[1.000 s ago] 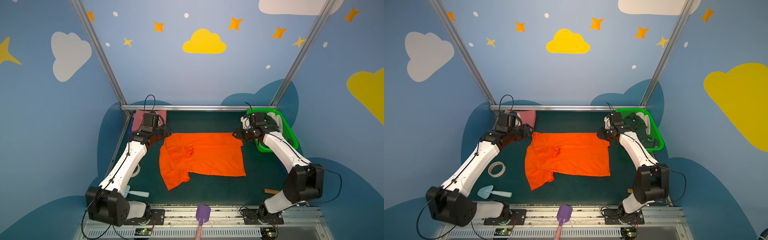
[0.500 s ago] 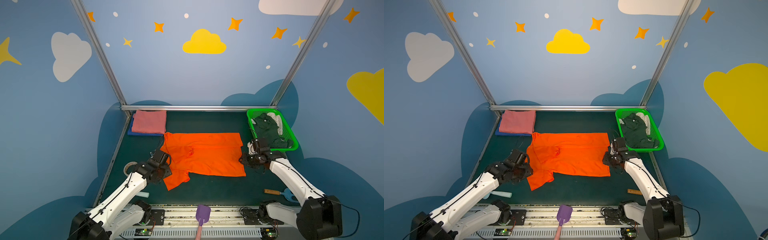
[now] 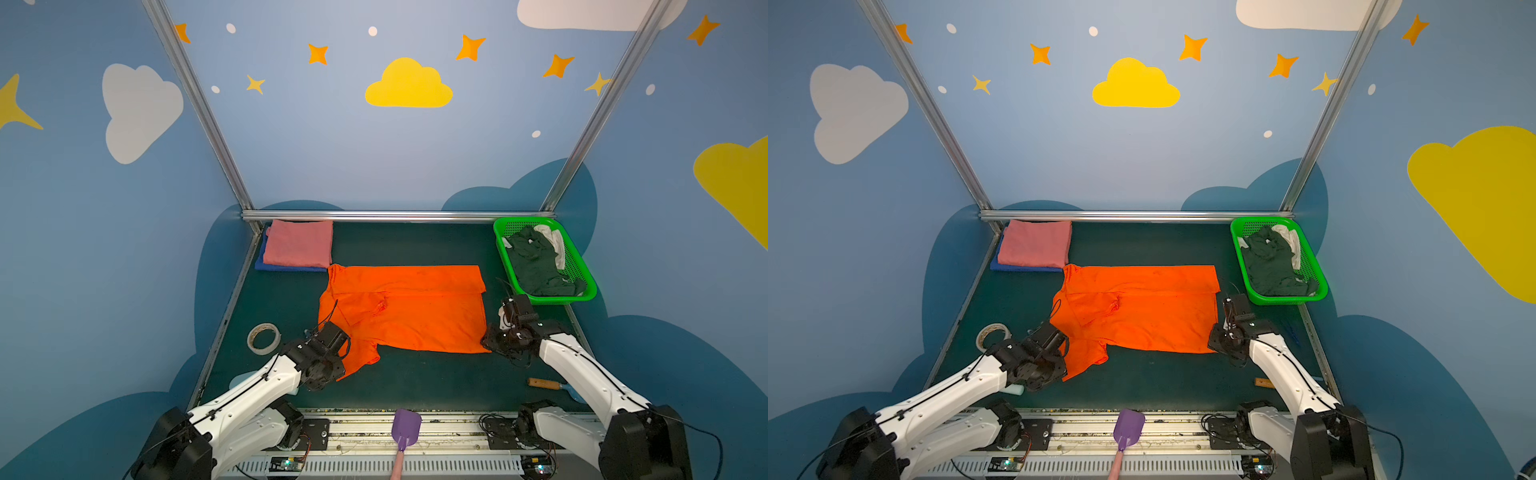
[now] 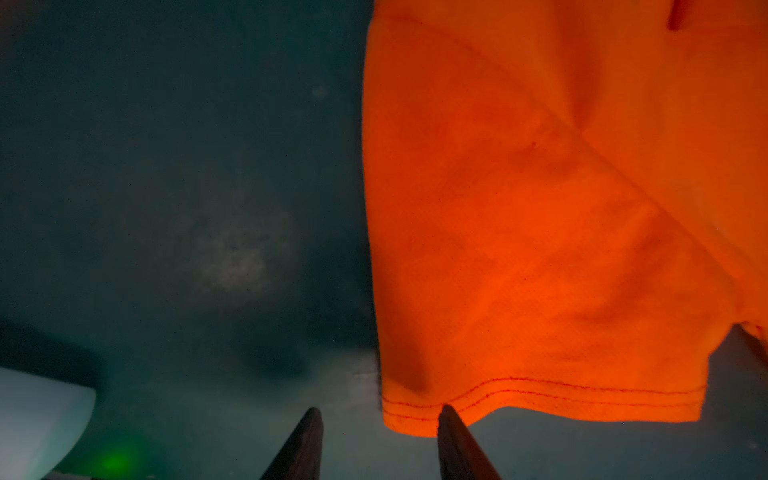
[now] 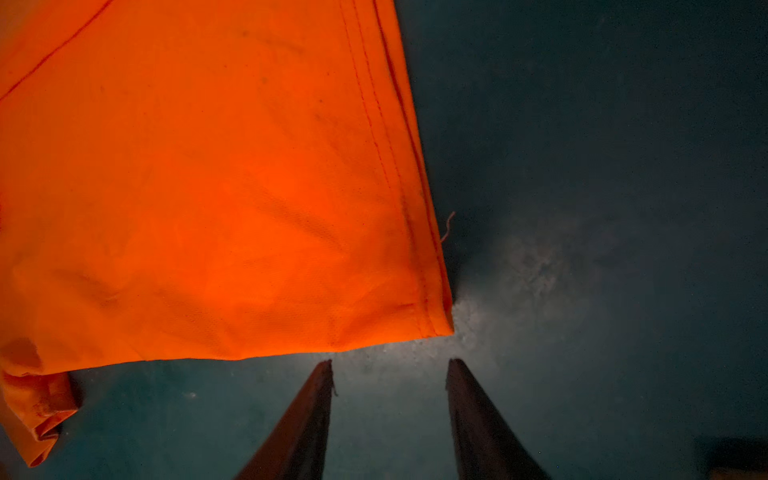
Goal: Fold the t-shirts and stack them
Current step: 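Lower both grippers and pinch the near hem corners of the orange shirt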
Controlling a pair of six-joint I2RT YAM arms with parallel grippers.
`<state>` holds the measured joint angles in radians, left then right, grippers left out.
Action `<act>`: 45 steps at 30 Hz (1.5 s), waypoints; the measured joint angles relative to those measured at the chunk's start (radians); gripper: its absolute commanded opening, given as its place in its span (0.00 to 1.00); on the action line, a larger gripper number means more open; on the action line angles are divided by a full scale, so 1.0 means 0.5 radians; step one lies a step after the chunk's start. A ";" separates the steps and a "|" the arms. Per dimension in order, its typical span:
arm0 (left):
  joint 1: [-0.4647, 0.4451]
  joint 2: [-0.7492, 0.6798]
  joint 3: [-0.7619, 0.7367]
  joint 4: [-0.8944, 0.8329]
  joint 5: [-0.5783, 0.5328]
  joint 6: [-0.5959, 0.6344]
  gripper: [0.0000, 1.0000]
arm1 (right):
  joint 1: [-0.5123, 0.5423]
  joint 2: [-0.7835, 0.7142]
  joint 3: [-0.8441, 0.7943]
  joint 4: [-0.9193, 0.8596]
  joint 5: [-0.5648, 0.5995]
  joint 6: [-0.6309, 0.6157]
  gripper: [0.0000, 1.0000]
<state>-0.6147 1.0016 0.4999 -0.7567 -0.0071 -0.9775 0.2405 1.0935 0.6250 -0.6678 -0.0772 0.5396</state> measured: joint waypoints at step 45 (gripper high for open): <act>-0.007 0.073 0.005 0.217 -0.017 -0.035 0.05 | 0.008 0.123 -0.087 0.007 0.172 0.082 0.53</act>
<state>-0.6182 1.0382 0.5026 -0.6479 -0.0154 -0.9951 0.2443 1.1549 0.5816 -0.6643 0.0086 0.5804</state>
